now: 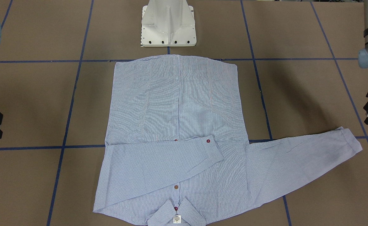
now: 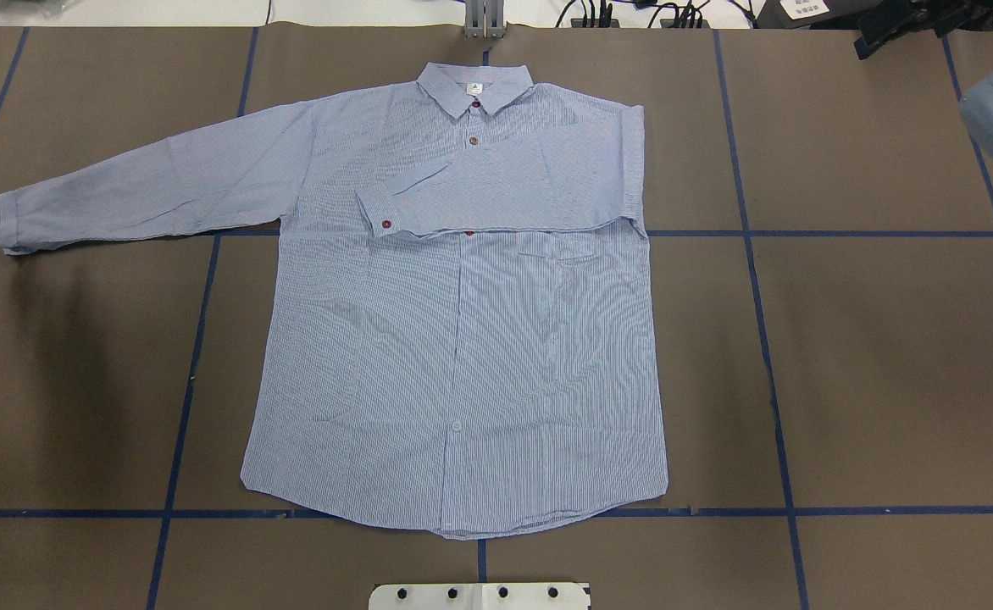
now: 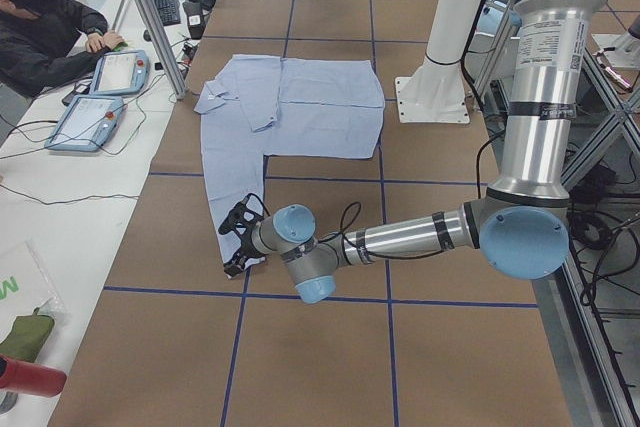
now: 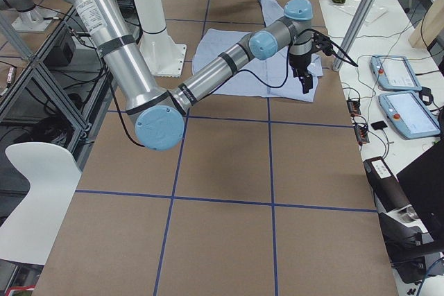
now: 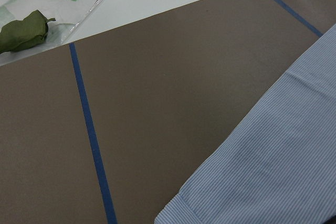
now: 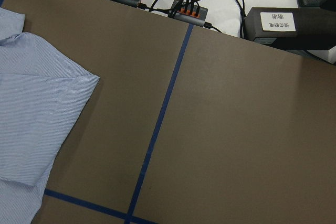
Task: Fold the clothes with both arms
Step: 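Release the sleeve and withdraw the right gripper while the left gripper approaches its cuff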
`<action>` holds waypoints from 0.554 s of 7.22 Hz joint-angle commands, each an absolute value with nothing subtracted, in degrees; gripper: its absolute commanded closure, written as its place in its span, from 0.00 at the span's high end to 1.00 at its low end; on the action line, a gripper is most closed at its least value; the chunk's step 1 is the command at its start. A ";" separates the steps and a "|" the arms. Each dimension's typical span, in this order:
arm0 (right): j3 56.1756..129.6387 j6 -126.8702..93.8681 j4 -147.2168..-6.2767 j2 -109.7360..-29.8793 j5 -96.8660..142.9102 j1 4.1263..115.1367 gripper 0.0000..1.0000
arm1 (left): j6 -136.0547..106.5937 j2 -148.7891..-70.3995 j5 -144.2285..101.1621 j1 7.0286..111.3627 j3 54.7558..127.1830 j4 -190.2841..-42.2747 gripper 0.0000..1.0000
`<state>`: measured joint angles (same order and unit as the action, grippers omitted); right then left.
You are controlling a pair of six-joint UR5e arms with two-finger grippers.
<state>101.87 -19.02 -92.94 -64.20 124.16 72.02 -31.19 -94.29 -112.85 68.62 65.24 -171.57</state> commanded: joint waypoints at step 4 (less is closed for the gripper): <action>103.18 -18.63 -92.90 -65.66 124.19 72.25 1.00 | -41.48 -94.92 -107.40 60.30 58.89 -178.77 0.83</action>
<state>103.15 -18.64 -92.90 -65.68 124.20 72.24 -40.87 -95.12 -107.96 61.14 59.68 -178.09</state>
